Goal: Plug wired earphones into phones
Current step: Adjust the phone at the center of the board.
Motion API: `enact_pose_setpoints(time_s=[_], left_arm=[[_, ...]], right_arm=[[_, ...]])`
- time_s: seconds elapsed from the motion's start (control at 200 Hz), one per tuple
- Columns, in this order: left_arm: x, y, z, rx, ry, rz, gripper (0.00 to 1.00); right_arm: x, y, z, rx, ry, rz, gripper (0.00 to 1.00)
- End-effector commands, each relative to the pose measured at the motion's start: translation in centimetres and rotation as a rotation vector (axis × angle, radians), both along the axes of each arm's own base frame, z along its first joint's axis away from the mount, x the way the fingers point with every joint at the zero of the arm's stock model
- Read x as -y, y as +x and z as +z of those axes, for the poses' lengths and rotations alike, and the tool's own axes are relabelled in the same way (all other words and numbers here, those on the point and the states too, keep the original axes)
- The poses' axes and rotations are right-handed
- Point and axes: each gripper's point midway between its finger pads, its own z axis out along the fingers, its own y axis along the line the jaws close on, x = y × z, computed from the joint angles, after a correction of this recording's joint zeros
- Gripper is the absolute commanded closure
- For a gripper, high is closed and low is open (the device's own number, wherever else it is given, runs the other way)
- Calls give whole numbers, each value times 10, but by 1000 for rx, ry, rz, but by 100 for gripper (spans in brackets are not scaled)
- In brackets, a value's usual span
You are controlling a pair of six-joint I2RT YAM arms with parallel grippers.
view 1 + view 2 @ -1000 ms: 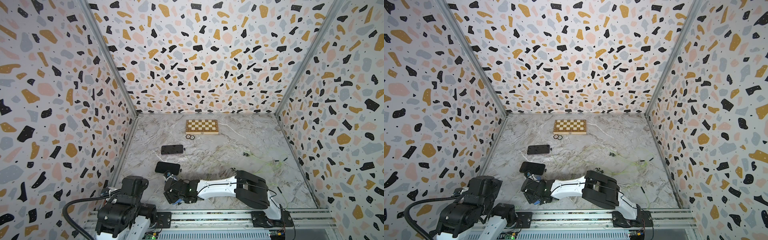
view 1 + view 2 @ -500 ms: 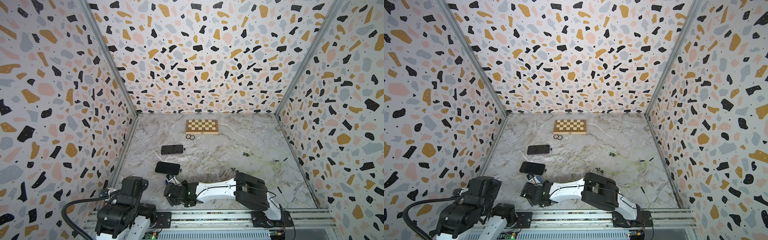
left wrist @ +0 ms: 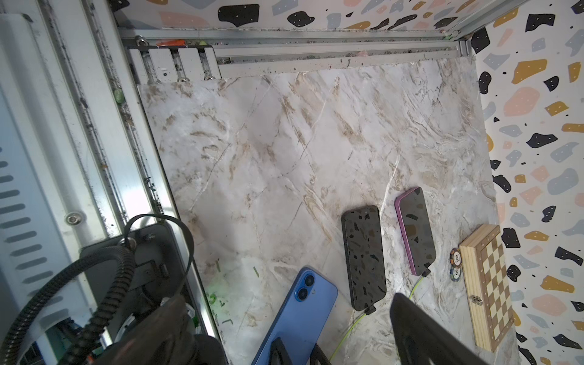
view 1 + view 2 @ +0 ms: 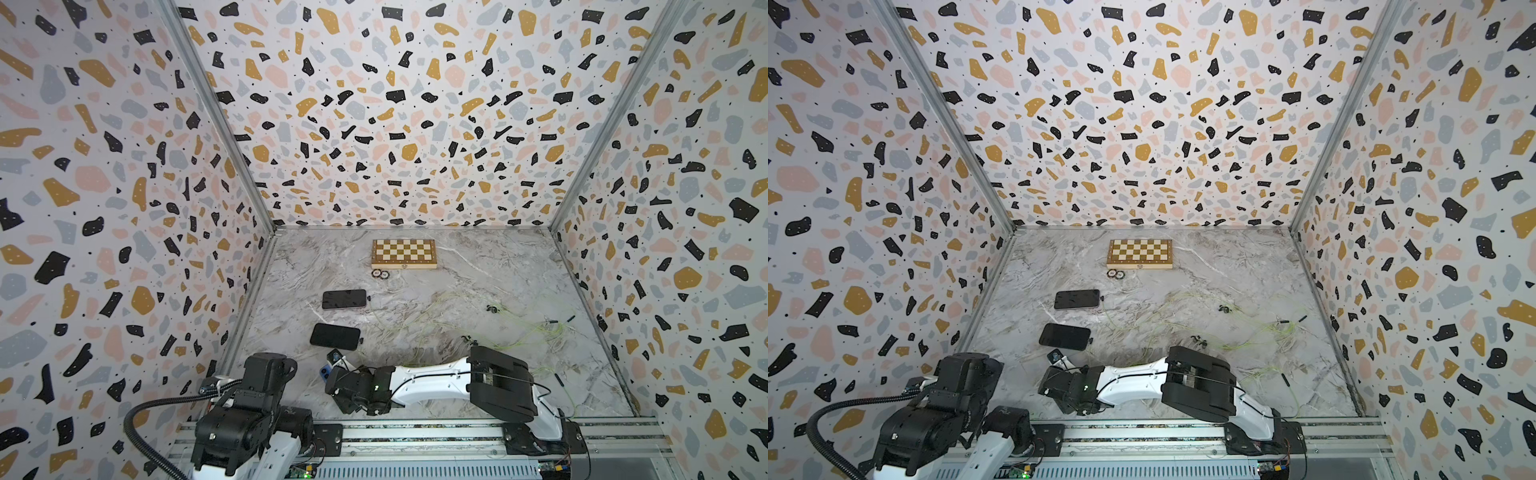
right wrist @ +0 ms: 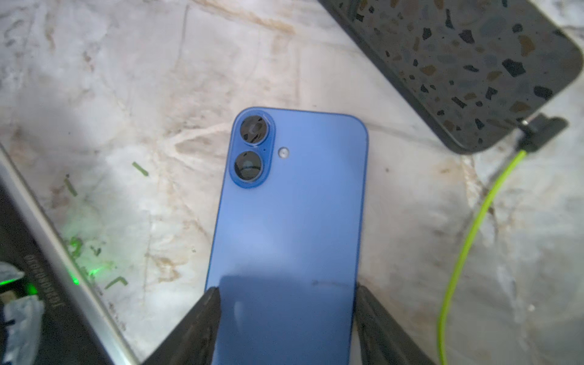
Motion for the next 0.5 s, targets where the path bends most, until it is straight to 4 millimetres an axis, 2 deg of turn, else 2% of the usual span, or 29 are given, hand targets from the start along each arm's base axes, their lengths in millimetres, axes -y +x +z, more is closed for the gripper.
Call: enact_pose_setpoints(time_s=[0.0, 0.16, 0.3, 0.405, 0.496], left_arm=[[-6, -1, 5, 17, 35, 2, 1], [-5, 0, 3, 16, 34, -2, 1], [-7, 0, 6, 25, 50, 0, 1], [-7, 2, 8, 34, 59, -13, 0], [-5, 6, 9, 42, 62, -41, 0]], right_arm=[[10, -19, -36, 10, -154, 223, 33], [8, -8, -52, -15, -188, 353, 31], [6, 9, -55, 5, -185, 409, 29], [-1, 24, -52, 69, -184, 431, 28], [-9, 30, -34, 74, -120, 432, 28]])
